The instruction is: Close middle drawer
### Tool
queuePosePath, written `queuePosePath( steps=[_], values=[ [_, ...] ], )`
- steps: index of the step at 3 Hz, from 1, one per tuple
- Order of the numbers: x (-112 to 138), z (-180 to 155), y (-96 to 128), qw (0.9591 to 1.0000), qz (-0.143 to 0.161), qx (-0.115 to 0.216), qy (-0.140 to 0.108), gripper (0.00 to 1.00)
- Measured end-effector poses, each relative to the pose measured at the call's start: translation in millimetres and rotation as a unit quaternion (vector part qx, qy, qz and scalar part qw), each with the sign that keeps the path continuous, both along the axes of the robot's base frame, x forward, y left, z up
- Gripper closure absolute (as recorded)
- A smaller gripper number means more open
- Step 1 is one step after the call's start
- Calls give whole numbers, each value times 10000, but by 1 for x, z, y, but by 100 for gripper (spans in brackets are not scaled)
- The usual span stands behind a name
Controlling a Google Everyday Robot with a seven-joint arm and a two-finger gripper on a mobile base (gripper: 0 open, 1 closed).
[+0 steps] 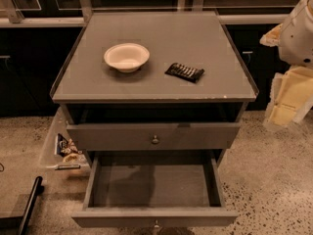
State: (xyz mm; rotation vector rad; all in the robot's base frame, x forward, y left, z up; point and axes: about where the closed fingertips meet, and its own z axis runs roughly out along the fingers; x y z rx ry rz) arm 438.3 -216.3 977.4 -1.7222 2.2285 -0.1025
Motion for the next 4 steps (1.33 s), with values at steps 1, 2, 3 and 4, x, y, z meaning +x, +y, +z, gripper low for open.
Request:
queuePosePath(
  steps=[1, 2, 3, 4],
  values=[
    [0, 0, 0, 10000, 0, 0, 0, 0],
    [-4, -4, -4, 10000, -77, -13, -29, 0],
    [-13, -38, -11, 9996, -124, 181, 177, 0],
    [-25, -86, -11, 9986, -100, 375, 348, 0]
  ],
)
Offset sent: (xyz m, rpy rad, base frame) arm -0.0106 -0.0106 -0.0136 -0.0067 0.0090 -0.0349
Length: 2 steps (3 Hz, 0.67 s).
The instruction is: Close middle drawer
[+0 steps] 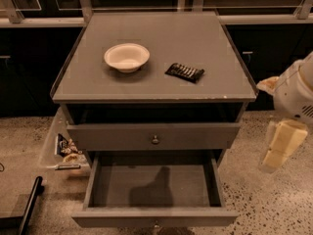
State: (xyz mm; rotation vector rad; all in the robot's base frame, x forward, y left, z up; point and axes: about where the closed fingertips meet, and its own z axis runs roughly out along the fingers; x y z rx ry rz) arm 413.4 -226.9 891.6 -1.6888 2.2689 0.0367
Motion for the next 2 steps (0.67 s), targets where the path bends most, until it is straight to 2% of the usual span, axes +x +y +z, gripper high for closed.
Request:
queuePosePath(
  steps=[1, 2],
  values=[
    [-16, -41, 2, 9999, 143, 76, -30, 15],
    [-36, -100, 3, 9993, 204, 305, 79, 39]
  ],
)
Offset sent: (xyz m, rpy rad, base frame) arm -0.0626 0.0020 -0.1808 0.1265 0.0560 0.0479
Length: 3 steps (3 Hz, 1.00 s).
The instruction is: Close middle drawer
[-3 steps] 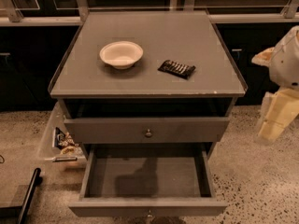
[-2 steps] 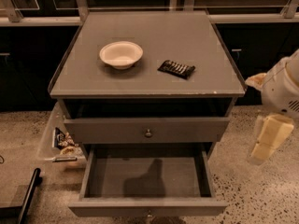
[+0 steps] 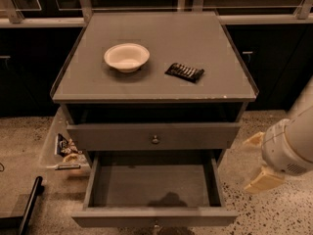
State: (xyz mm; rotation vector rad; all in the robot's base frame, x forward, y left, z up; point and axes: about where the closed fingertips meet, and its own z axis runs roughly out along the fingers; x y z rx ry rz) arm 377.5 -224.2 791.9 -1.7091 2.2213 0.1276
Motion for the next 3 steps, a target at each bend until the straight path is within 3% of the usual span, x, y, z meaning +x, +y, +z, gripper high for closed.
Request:
queuePosePath(
  steps=[2, 3],
  values=[
    [-7, 3, 0, 9999, 1, -51, -111, 85],
    [-10, -33, -1, 9991, -365, 228, -48, 100]
  ],
)
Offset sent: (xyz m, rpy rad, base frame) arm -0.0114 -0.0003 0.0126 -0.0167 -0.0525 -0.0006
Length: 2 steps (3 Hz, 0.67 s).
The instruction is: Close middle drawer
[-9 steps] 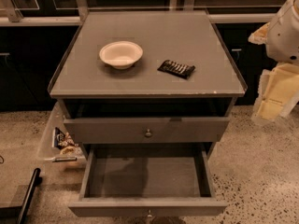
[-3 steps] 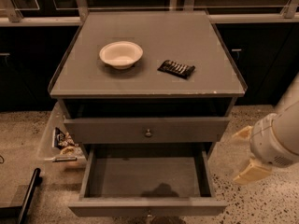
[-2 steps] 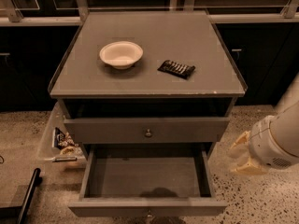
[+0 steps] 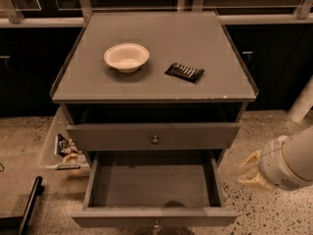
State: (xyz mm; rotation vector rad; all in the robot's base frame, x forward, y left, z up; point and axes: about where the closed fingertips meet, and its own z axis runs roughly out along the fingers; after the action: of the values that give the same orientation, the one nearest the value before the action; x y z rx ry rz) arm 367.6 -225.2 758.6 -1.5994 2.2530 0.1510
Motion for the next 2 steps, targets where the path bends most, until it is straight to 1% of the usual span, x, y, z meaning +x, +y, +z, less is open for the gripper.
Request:
queuePosePath(
  steps=[1, 2],
  values=[
    [11, -65, -1, 9988, -339, 361, 19, 100],
    [22, -123, 3, 9966, -410, 711, -16, 100]
  ],
)
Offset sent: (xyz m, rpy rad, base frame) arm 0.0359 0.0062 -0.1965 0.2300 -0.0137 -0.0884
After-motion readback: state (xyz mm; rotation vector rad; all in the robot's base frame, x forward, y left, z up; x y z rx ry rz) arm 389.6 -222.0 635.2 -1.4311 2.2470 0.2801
